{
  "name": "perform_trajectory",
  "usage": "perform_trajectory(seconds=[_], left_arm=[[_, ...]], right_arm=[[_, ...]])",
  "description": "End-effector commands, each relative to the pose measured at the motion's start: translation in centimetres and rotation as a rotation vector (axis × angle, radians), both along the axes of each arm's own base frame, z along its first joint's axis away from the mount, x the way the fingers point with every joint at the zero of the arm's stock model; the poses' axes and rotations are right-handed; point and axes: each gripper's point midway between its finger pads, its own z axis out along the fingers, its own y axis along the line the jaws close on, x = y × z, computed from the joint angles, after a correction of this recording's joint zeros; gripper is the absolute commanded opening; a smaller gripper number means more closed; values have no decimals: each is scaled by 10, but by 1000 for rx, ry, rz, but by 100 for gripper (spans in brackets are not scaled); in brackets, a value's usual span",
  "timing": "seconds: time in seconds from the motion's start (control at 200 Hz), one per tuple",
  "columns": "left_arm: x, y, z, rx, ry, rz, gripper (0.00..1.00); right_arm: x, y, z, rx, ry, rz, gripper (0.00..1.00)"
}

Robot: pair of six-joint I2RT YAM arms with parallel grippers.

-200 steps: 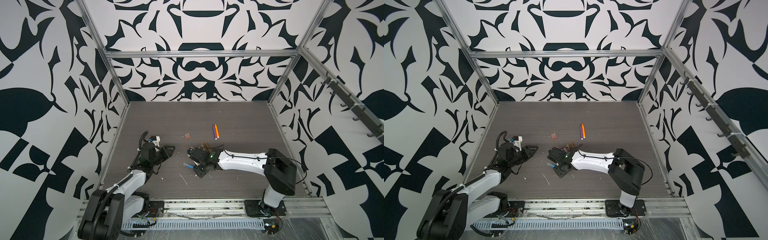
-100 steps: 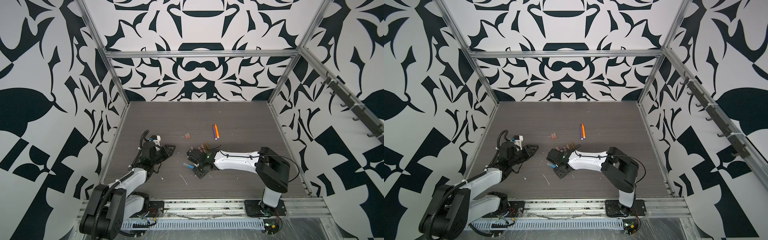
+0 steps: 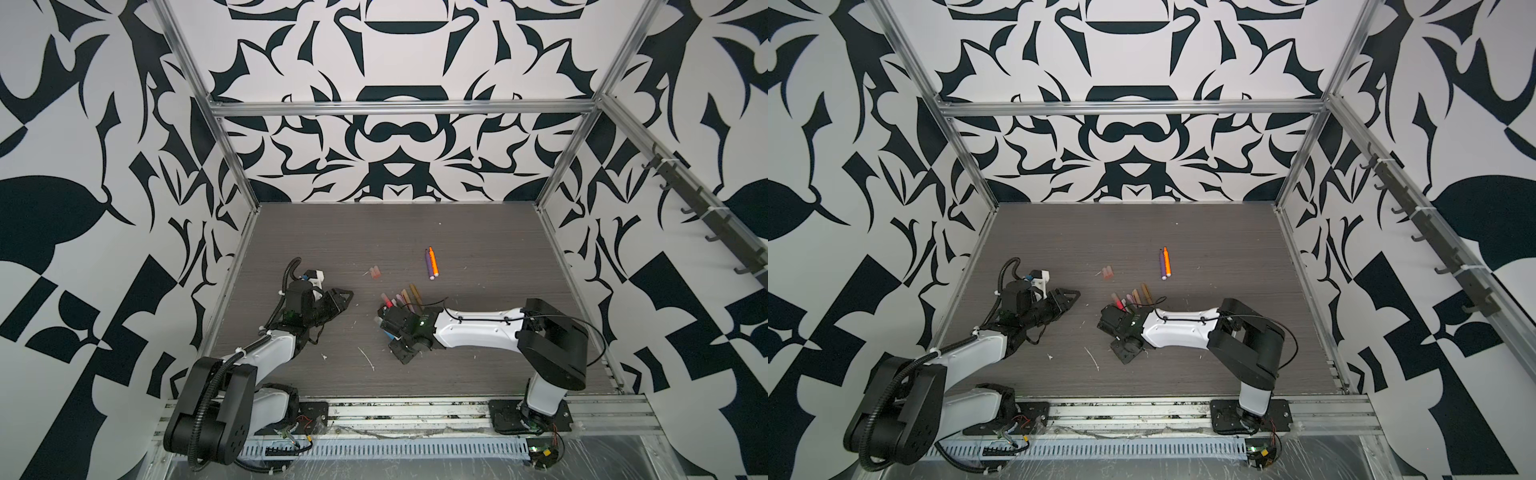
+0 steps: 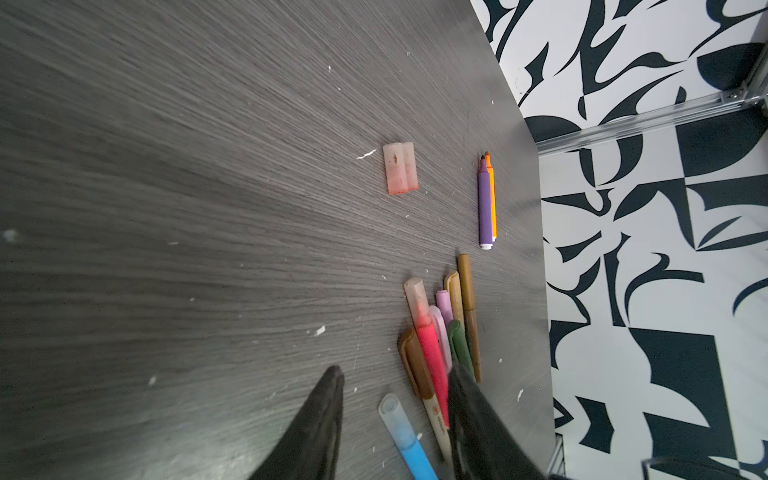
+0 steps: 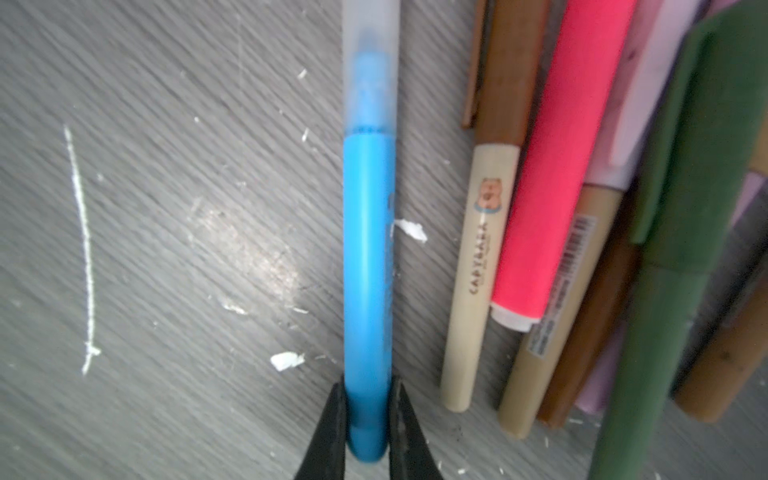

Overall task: Open the pen caps
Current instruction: 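Lower the right gripper onto the blue highlighter in the bundle and close it, then lift the blue highlighter toward the left gripper and close the left gripper on its cap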

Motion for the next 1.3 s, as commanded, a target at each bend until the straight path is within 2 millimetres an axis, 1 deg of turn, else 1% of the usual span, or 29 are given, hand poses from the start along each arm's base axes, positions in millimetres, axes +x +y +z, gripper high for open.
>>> perform_trajectory(seconds=[0.0, 0.1, 0.195, 0.265, 0.31, 0.32, 0.34, 0.43, 0.535, 0.595, 0.65, 0.795, 0.825, 0.865, 0.875, 0.895, 0.98, 1.065, 1.115, 1.14, 1.175, 1.2, 1.225, 1.295], left_arm=[[4, -9, 12, -37, -11, -31, 49], [-3, -21, 9, -79, 43, -55, 51], [-15, -41, 6, -103, 103, -68, 51], [-23, -54, -2, -88, 170, -62, 51], [-26, -63, -1, -94, 183, -70, 50], [-28, -65, -8, -88, 208, -69, 50], [-29, -68, -10, -90, 222, -74, 49], [-32, -83, -8, -117, 230, -88, 47], [-33, -89, -5, -113, 235, -89, 43], [-33, -91, -2, -118, 231, -92, 36], [-33, -93, 1, -123, 225, -94, 32], [-34, -96, 11, -123, 206, -91, 31], [-35, -95, 11, -117, 208, -89, 30], [-35, -95, 10, -109, 211, -88, 25], [-35, -95, 18, -119, 191, -90, 23], [-36, -95, 21, -121, 183, -92, 20], [-37, -96, 24, -122, 179, -99, 0], [-39, -98, 27, -127, 175, -108, 0], [-40, -99, 29, -127, 173, -113, 0], [-41, -99, 30, -127, 172, -115, 0], [-42, -100, 31, -128, 168, -117, 0], [-43, -101, 32, -128, 166, -120, 0], [-43, -101, 33, -130, 163, -123, 0], [-45, -104, 36, -134, 158, -131, 0]], right_arm=[[-8, 0, 10, 36, 10, 28, 9], [-11, 9, 24, 106, 10, 48, 5], [-12, 15, 36, 162, 12, 35, 4], [-13, 19, 46, 206, 14, 23, 4], [-13, 20, 52, 233, 14, 15, 3], [-14, 21, 53, 236, 13, 14, 3], [-13, 21, 55, 244, 10, 10, 3], [-12, 20, 64, 271, -3, -3, 4], [-9, 17, 71, 283, -25, -18, 3], [-9, 15, 72, 277, -30, -21, 3], [-8, 14, 72, 273, -33, -30, 3], [-7, 11, 71, 264, -40, -46, 3], [-7, 11, 71, 263, -40, -46, 3], [-7, 11, 71, 265, -38, -48, 3], [-7, 11, 71, 265, -38, -48, 3], [-7, 11, 72, 267, -38, -48, 3], [-6, 11, 75, 278, -44, -57, 3], [-5, 12, 80, 297, -54, -65, 3], [-5, 13, 83, 309, -55, -67, 7], [-5, 14, 85, 318, -53, -63, 11], [-5, 17, 86, 334, -45, -60, 21], [-5, 18, 87, 343, -35, -58, 27], [-5, 20, 87, 353, -26, -58, 29], [-4, 25, 89, 382, -2, -53, 31]])
